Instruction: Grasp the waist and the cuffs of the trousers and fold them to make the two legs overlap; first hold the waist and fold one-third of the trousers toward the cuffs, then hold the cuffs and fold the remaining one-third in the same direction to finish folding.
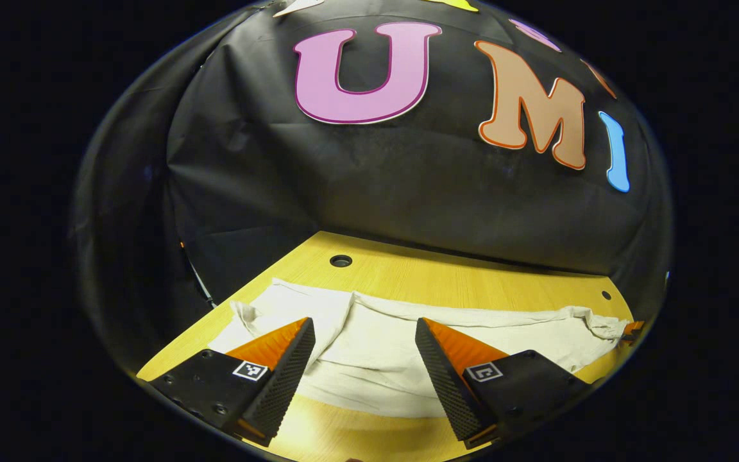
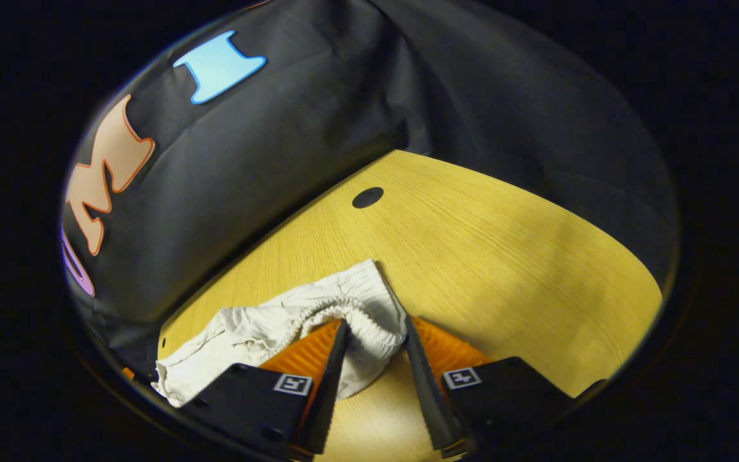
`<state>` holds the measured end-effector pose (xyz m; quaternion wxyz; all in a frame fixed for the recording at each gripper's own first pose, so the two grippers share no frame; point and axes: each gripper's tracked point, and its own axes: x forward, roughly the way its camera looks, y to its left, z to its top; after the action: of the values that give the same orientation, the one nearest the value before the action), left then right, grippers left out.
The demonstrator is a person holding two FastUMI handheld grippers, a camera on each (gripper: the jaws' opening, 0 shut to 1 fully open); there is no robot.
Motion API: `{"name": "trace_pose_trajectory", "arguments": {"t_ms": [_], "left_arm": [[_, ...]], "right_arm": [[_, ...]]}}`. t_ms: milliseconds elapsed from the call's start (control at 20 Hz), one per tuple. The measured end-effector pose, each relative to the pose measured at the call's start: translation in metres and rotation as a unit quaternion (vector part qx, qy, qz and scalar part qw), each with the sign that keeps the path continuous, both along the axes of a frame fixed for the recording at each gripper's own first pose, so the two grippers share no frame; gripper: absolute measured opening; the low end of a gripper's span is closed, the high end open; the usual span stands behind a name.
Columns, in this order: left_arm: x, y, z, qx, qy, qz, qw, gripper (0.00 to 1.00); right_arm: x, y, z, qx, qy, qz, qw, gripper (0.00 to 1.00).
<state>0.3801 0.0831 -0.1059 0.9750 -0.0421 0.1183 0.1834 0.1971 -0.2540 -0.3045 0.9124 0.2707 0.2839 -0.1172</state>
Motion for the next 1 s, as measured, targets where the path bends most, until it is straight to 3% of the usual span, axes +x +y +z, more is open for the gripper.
{"name": "trace_pose_trajectory", "arguments": {"t_ms": [50,150,200,300,350,650,1000], "left_arm": [[0.000,0.000,0.001,-0.001,0.000,-0.001,1.000,0.95],[-0.002,-0.002,0.000,-0.003,-0.001,-0.002,1.000,0.95],[-0.001,-0.003,-0.001,-0.005,0.000,-0.003,1.000,0.95],[-0.001,-0.005,-0.001,-0.006,0.002,-0.006,1.000,0.95],[-0.001,-0.005,0.001,-0.005,0.000,-0.007,1.000,0.93],[0.001,-0.004,0.001,-0.017,-0.005,-0.006,1.000,0.95],[-0.002,0.000,0.001,-0.025,-0.006,-0.017,1.000,0.95]], "right_arm": [[0.002,0.000,0.001,0.008,-0.004,-0.001,1.000,0.48],[0.006,0.001,0.007,0.008,-0.012,-0.003,1.000,0.34],[0.004,0.002,0.009,-0.001,-0.013,0.000,1.000,0.19],[0.002,0.004,0.017,-0.025,-0.019,0.006,0.999,0.20],[0.003,0.007,0.023,-0.030,-0.026,0.009,0.999,0.11],[-0.008,0.034,0.085,-0.074,-0.072,0.036,0.994,0.14],[-0.015,0.128,0.164,-0.132,-0.133,0.070,0.980,0.14]]}}
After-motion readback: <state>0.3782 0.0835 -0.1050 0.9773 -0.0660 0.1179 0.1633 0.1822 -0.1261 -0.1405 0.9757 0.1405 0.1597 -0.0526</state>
